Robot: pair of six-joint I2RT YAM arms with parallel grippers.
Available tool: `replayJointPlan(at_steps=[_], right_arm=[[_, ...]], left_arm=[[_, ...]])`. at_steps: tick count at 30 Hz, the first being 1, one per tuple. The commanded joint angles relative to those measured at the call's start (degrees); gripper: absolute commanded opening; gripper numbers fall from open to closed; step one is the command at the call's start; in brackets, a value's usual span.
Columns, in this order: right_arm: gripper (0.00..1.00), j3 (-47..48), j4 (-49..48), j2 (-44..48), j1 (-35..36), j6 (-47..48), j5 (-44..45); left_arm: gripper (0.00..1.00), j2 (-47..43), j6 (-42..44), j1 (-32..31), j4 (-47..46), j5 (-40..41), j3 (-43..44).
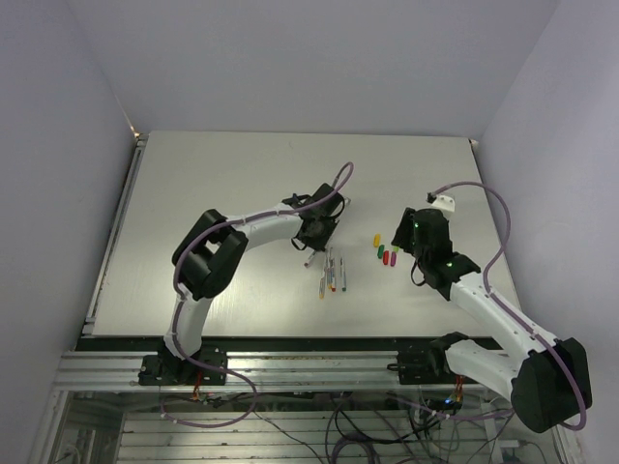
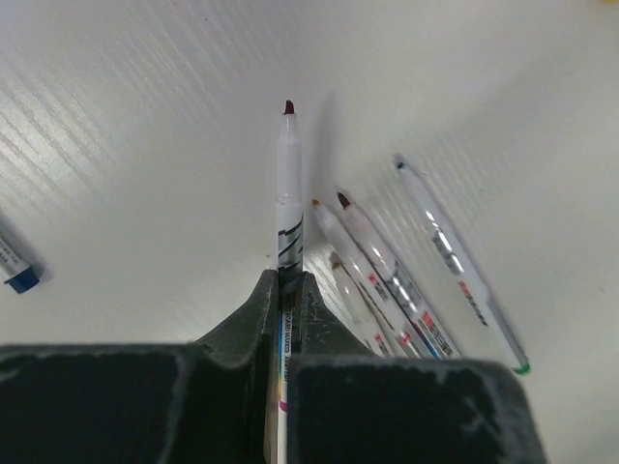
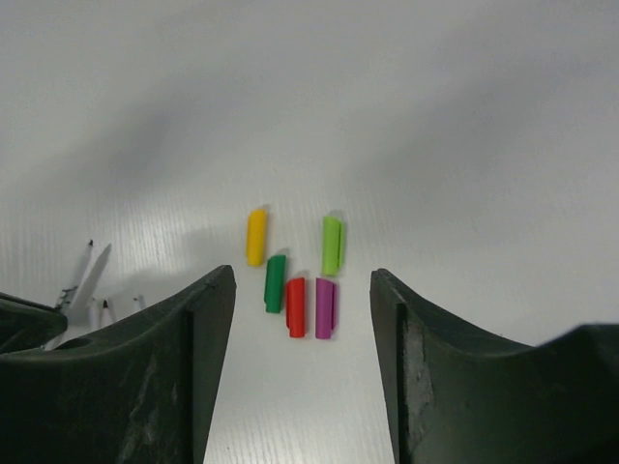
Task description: Insert the pens into the pen caps
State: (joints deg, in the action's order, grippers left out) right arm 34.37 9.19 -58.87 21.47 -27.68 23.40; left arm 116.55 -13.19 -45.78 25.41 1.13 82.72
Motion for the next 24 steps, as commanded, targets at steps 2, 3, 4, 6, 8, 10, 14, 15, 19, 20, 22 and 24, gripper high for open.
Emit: replayJointPlan(at_steps=[2,3,4,6,8,10,14,15,19,20,22,24], right_arm=[[0.51,-2.66,0.59,-1.98,-0.03,-2.84,-1.74],[0.50,-3.10,0.30,-2.22,0.00,-3.25,-1.97],[0.48,-3.42,0.02,-2.54,-0.02,-3.72,-2.08],[0.45,-3.79,-0.12,-3.58,-0.03,-4.65,-2.24],[0.43,-3.64,0.05,-5.13,-0.02,-5.13,-2.31],[0.40,-3.33,0.17,-6.83,-0.03,-5.27,-2.38],[0.37,-2.93,-0.37,-9.76,-0.02,-5.28,-2.28],[0.37,-2.77,-0.41,-10.34,-0.03,-5.34,-2.04],[0.35,-1.62,-0.50,-13.05,-0.01,-5.41,-1.30],[0.35,-1.39,-0.75,-13.65,-0.03,-5.30,-1.26],[0.34,-0.95,-1.46,-14.93,-0.03,-5.04,-1.25],[0.33,-0.62,-1.92,-16.01,-0.01,-4.88,-1.00]], left_arm=[[0.07,-6.63,-2.43,0.97,-7.35,-5.43,-3.17],[0.07,-6.95,-2.63,1.22,-7.25,-5.83,-3.25],[0.07,-7.30,-2.77,1.56,-7.13,-6.43,-3.26],[0.07,-7.83,-3.06,1.98,-7.10,-7.56,-3.54],[0.07,-8.69,-3.35,2.23,-7.72,-8.28,-4.42],[0.07,-9.67,-3.82,2.42,-8.96,-9.31,-5.65],[0.07,-11.50,-5.35,2.83,-13.07,-12.03,-8.69],[0.07,-11.85,-5.54,2.98,-14.22,-12.73,-9.27],[0.07,-11.85,-5.59,3.24,-15.07,-14.35,-9.86],[0.07,-11.66,-5.47,3.25,-14.97,-14.46,-9.78],[0.07,-11.48,-5.44,3.31,-14.88,-14.38,-9.90],[0.07,-11.29,-5.44,3.34,-15.00,-14.48,-10.12]])
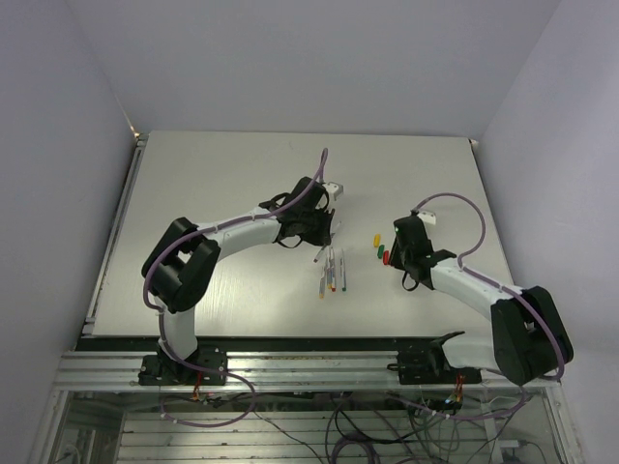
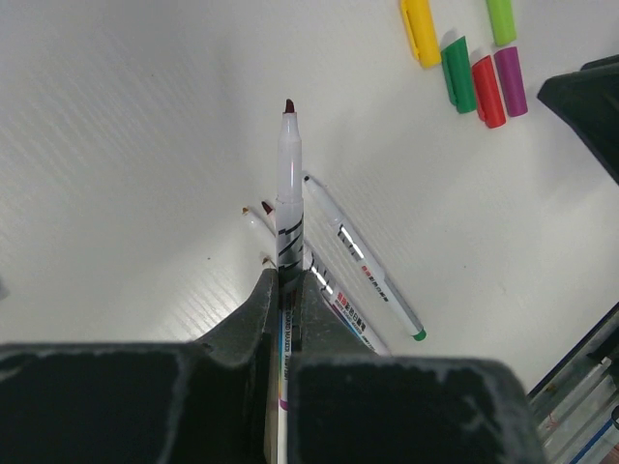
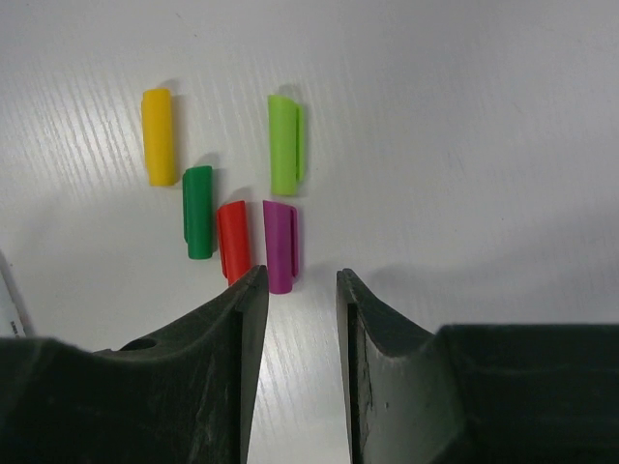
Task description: Insert the pens into the pen caps
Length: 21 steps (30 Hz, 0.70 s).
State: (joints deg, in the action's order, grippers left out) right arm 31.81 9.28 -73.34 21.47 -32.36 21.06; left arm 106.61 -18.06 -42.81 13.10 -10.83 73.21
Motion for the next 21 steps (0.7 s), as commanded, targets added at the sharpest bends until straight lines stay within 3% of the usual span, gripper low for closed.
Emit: replayJointPlan(at_steps=[1,21], right_arm=[[0.33,2.17,-2.25,-1.93,-0.03,-0.10,1.42],[0.32,4.05,-3.96,-7.46,-0.03,0.45,1.70]], left_arm=[[0.07,-1.25,-0.57,0.42,-2.66,-2.58,-0.61],[0.07,0.83,-0.39,0.80,-1.62,-3.71,0.64]])
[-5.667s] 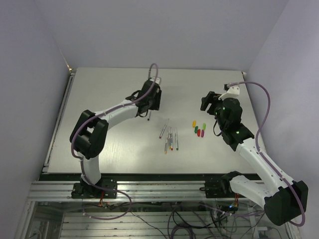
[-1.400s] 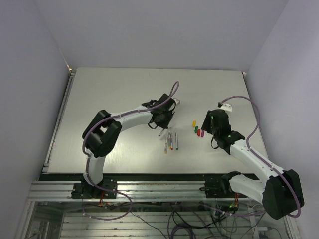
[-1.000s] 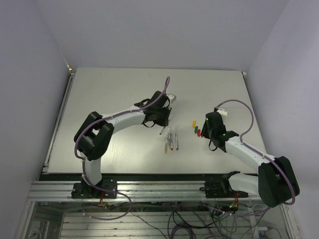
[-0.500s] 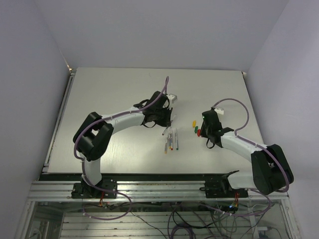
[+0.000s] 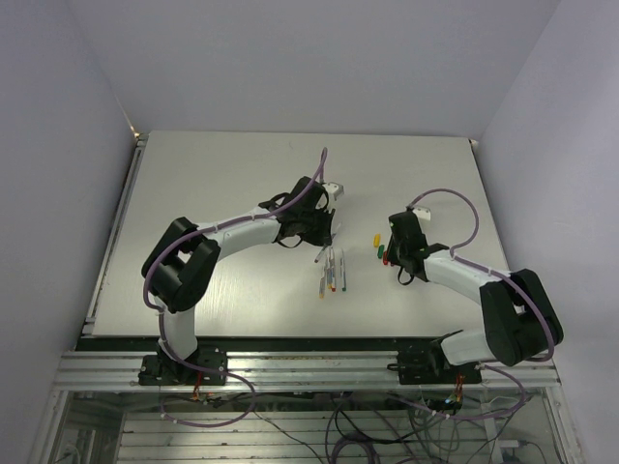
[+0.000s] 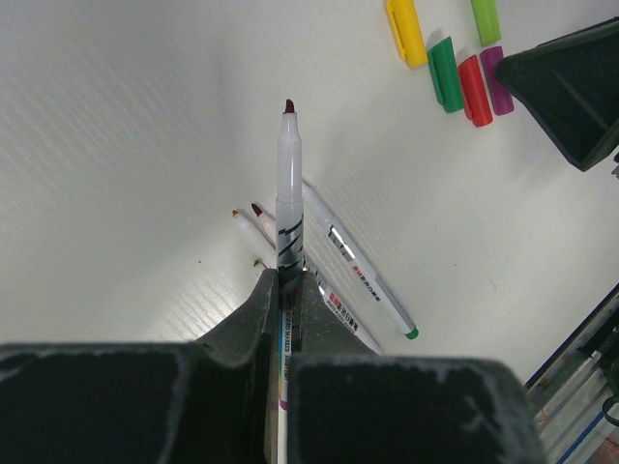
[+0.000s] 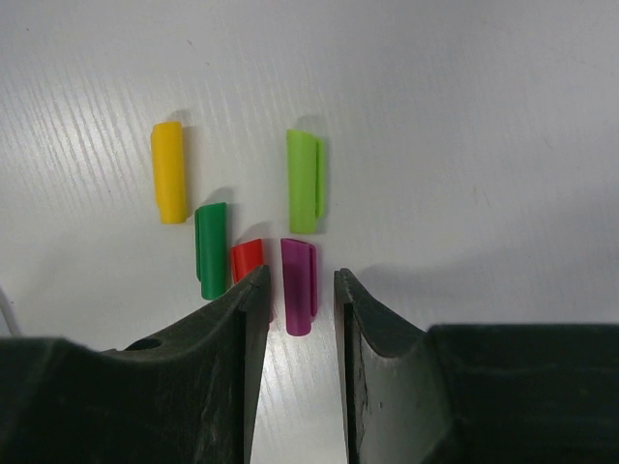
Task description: Insert the pens into the pen caps
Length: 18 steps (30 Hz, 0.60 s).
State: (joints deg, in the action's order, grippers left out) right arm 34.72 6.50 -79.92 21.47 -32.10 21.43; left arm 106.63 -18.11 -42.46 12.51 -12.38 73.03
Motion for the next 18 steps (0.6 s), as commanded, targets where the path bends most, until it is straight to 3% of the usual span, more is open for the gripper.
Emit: replayJointPlan(at_steps=[1,18], right_arm=[[0.32,1.10,-1.27,-1.00,-0.03,0.19,1.28],[0.30,1.47,-0.65,-4.82,-0.03,-0.13,2.67]], left_arm=[[0.07,0.94,-0.35,0.44,-1.08,-2.33,0.77],[0.07,1.56,-0.44,0.50,-1.66,-3.52,0.59]])
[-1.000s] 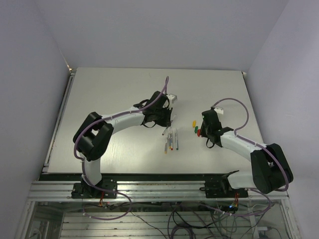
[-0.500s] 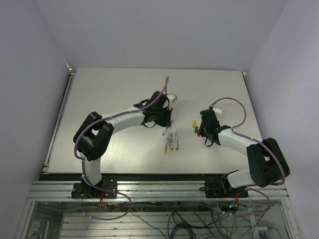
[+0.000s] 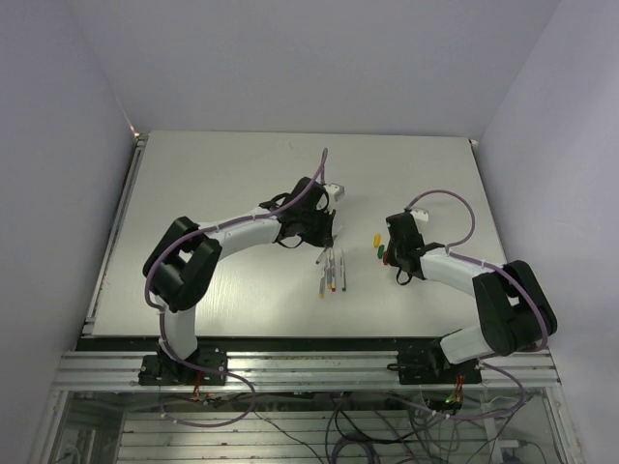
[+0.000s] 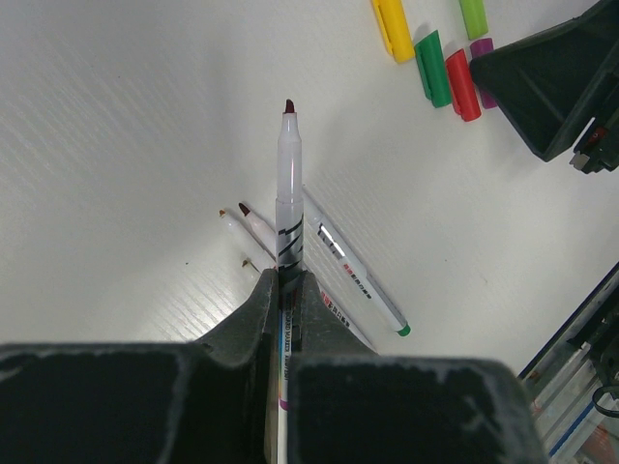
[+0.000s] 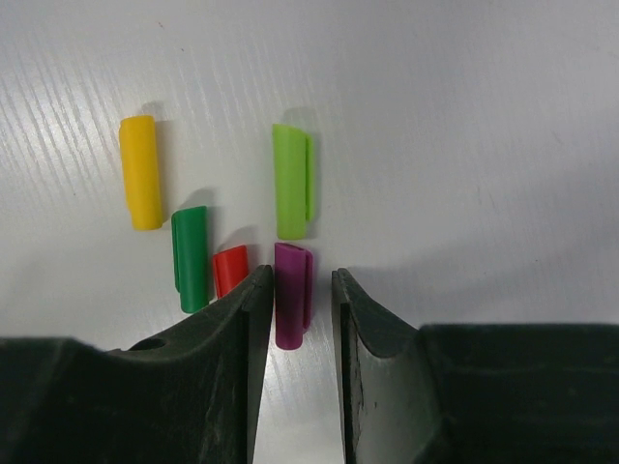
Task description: Insert the pens into the pen caps
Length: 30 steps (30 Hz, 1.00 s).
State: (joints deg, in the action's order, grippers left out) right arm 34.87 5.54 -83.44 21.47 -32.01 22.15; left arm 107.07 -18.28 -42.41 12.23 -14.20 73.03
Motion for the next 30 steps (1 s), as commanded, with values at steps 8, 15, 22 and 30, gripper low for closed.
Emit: replayJointPlan(at_steps=[8,15,22,30], right_arm=[[0.24,0.15,2.10,-0.25,-0.06,-1.70,1.23],[0.00,0.89,5.39,-0.13,0.01,-3.30,0.94],[0.00,0.71,5.92,9.00,-0.03,-2.38,-0.26],[0.00,-1.30,-3.41,24.26,-0.02,3.23,-6.25]], left_arm=[[0.07,0.83,-0.35,0.41,-1.50,-1.73,0.43],[0.07,0.71,-0.21,0.40,-1.48,-1.86,0.33],[0.07,-0.07,0.29,0.42,-2.58,-2.16,-0.51],[0.07,-0.85,-0.12,0.41,-6.33,-5.13,-1.17]])
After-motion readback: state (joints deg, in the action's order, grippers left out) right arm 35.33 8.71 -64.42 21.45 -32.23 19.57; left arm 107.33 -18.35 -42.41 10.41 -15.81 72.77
